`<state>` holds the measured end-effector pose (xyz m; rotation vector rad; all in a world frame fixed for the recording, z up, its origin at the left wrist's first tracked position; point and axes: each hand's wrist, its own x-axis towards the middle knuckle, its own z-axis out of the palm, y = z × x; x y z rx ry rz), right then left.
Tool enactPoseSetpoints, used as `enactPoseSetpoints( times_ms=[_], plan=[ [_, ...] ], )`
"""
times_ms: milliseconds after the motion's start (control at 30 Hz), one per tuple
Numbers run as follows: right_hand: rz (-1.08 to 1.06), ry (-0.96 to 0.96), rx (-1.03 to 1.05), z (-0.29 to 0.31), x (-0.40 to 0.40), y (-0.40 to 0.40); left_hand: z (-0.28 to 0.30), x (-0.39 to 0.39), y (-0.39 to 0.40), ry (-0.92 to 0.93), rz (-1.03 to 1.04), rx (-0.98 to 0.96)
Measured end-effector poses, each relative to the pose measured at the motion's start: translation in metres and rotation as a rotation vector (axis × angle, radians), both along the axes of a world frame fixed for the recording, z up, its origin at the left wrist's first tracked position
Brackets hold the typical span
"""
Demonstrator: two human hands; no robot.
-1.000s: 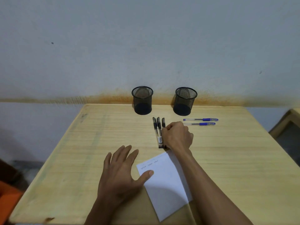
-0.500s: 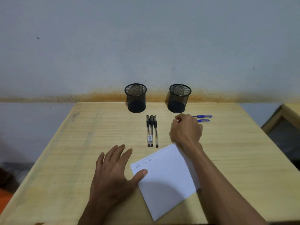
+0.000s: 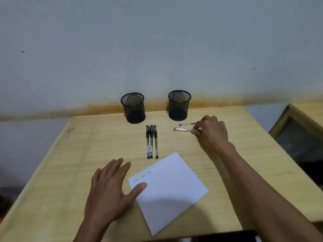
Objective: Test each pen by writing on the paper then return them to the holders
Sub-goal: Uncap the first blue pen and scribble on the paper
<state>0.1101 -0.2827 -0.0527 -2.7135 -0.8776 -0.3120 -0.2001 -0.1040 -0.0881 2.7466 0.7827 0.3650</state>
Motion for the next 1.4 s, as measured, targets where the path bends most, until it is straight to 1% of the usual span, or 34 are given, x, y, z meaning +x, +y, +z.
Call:
enactPoseSetpoints(
  times_ms=[67,167,267,367,400,467,533,633,733,867,1000,1067,1300,1400],
  plan=[
    [0.014,0.127,0.178,0.002,-0.012,-0.002,0.001,-0.001,-0.001,-0.012,-0.006,-0.010],
    [0.077,0.381,0.551,0.013,-0.046,-0.003,0.003,-0.001,-0.002,-0.026,-0.013,-0.024],
    [0.169,0.536,0.803,0.025,-0.091,-0.004,0.006,-0.002,-0.006,-0.028,-0.020,-0.025],
    [0.204,0.725,0.942,0.028,-0.130,-0.006,0.006,-0.002,-0.008,-0.082,-0.018,-0.053],
    [0.198,0.779,0.976,0.028,-0.141,-0.007,0.007,-0.003,-0.009,-0.130,-0.017,-0.076],
    [0.184,0.867,1.040,0.029,-0.160,-0.010,0.011,-0.004,-0.016,-0.291,-0.033,-0.111],
    [0.166,0.916,1.080,0.032,-0.175,-0.011,0.020,-0.003,-0.028,-0.453,-0.060,-0.114],
    [0.147,0.927,1.114,0.033,-0.190,-0.010,0.032,0.000,-0.044,-0.545,-0.099,-0.061],
    [0.150,0.943,1.106,0.033,-0.197,-0.007,0.038,0.001,-0.048,-0.563,-0.146,-0.007],
    [0.187,0.955,1.090,0.031,-0.202,-0.006,0.043,-0.002,-0.049,-0.566,-0.158,-0.022],
    [0.304,0.884,1.049,0.031,-0.199,-0.010,0.050,-0.007,-0.048,-0.574,-0.200,-0.042],
    [0.344,0.889,1.057,0.032,-0.197,-0.008,0.055,-0.010,-0.045,-0.566,-0.202,-0.079],
    [0.394,0.942,1.072,0.033,-0.193,0.006,0.071,-0.012,-0.038,-0.520,-0.126,-0.323],
    [0.418,0.954,1.074,0.033,-0.187,0.008,0.075,-0.010,-0.035,-0.488,-0.131,-0.409]
  ],
)
